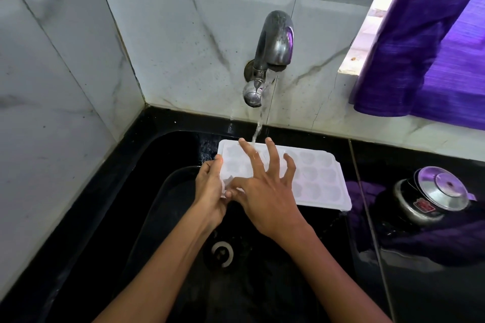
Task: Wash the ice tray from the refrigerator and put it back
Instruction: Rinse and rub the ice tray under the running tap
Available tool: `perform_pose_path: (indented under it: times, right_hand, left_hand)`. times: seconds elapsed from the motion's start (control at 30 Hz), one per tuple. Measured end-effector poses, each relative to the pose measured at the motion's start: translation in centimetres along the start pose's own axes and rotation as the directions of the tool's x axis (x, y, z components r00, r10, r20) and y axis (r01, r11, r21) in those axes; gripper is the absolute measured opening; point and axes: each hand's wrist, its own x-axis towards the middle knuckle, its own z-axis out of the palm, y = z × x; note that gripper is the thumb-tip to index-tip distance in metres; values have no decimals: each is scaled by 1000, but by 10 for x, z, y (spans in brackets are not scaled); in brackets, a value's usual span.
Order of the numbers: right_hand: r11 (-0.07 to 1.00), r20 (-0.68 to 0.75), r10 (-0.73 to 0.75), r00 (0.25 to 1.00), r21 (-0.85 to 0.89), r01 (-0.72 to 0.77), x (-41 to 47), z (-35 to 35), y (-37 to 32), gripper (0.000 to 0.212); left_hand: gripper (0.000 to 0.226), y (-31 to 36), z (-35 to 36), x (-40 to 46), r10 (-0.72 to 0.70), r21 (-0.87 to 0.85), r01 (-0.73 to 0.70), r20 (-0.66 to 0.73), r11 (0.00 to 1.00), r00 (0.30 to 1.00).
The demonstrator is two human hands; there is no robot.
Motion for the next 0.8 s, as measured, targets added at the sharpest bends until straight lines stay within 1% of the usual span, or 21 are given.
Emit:
perform_pose_path:
  times: [0.07, 0.17, 0.27, 0.33, 0.37, 0.43, 0.53, 0.6, 0.7, 0.8]
  right_hand:
    - [998, -19, 37, 999, 48, -36, 2, -2, -2, 15]
    - [991, -5, 81, 997, 105, -80, 5, -5, 0, 16]
    - [994, 24, 69, 997, 78, -71, 2, -2, 2, 16]
    - [997, 58, 54, 997, 53, -57, -1, 1, 2, 24]
    - [997, 73, 45, 996, 54, -49, -3, 1, 1, 25]
    - [998, 74, 41, 996, 48, -45, -3, 0, 1, 19]
    - [984, 77, 119, 990, 123, -128, -1, -9, 0, 14]
    - [965, 145, 161, 976, 186, -187, 0, -16, -1, 15]
    - [950, 242, 173, 955, 216, -227, -1, -23, -3, 18]
    - [919, 266, 207, 941, 277, -281, -1, -26, 3, 17]
  left_hand:
    - [23, -1, 0, 1, -14, -1, 14, -19, 1000, 1000]
    - [22, -3, -1, 1, -24, -12, 23, -22, 1000, 999]
    - [20, -4, -2, -2, -31, -11, 31, -2, 999, 1000]
    - [20, -5, -2, -3, -26, -17, 26, 8, 1000, 1000]
    - [20, -6, -2, -3, -20, -13, 21, 10, 1000, 1000]
    - [19, -7, -2, -5, -12, 8, 12, 9, 1000, 1000]
    - [20, -7, -3, -7, 9, 19, -9, 5, 1000, 1000]
    - [20, -7, -4, -8, 22, 21, -22, -4, 1000, 1000]
    - [20, -8, -6, -6, 36, 4, -36, -13, 999, 999]
    - [19, -6, -10, -3, 53, -8, -54, -34, 999, 998]
